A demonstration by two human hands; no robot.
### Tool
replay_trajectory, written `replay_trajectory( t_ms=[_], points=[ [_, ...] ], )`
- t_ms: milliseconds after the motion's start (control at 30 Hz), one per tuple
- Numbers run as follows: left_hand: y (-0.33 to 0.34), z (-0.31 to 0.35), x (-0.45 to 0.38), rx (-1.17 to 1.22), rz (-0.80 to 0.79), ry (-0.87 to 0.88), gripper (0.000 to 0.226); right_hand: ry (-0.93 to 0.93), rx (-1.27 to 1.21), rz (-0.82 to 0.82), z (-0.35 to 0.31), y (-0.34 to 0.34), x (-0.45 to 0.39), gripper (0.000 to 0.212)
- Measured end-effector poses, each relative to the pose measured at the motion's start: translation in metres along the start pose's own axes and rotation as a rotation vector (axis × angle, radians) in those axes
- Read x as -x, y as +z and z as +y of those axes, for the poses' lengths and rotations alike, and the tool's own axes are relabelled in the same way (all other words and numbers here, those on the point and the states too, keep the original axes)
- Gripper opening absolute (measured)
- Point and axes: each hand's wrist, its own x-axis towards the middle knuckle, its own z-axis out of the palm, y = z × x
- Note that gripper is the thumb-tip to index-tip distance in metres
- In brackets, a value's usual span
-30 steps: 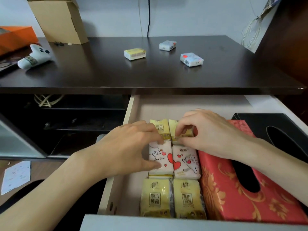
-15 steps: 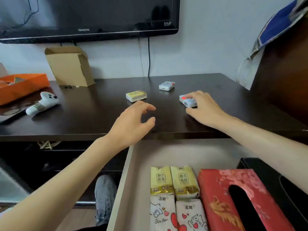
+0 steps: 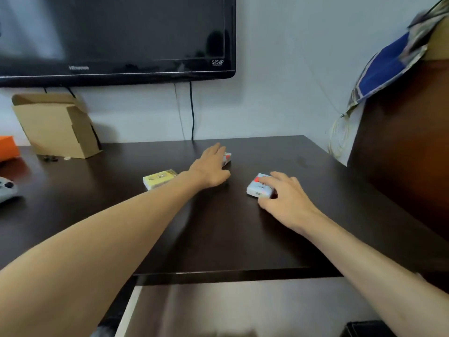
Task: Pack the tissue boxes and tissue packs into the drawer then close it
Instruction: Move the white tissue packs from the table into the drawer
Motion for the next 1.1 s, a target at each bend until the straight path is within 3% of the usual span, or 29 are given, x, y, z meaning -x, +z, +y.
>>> replay_trajectory(
  t_ms=[33, 133, 300, 567, 733, 867, 967, 1100],
  points=[
    [0.005, -0.005, -0.006, -0.004, -0.016, -0.026, 0.074, -0.002, -0.045, 0.016, 0.001, 0.000, -0.001, 0.047],
    [0.017, -0.013, -0.010, -0.060, -0.024, -0.044, 0.048, 0.050, -0.164, 0.056, 0.003, -0.001, -0.002, 0.051],
    [0.000, -0.009, 0.018, -0.230, 0.015, 0.047, 0.049, 0.100, -0.311, 0.029, 0.005, -0.003, 0.000, 0.078],
    [-0.018, -0.014, 0.127, -0.097, 0.084, 0.233, 0.016, 0.017, -0.278, 0.023, 0.004, 0.001, 0.004, 0.075],
    [-0.021, -0.019, 0.190, 0.218, 0.074, 0.214, 0.045, -0.024, -0.288, 0.017, -0.002, -0.002, 0.013, 0.068],
    [-0.016, -0.015, 0.211, 0.342, 0.141, 0.137, 0.047, -0.134, 0.049, 0.015, -0.017, -0.002, 0.031, 0.076],
    [-0.018, -0.010, 0.215, 0.246, 0.141, 0.135, 0.050, -0.169, 0.148, -0.056, -0.023, 0.002, 0.045, 0.076],
    [-0.019, -0.003, 0.222, -0.006, 0.120, 0.220, 0.039, -0.225, -0.057, -0.094, -0.021, 0.000, 0.051, 0.052]
  ],
)
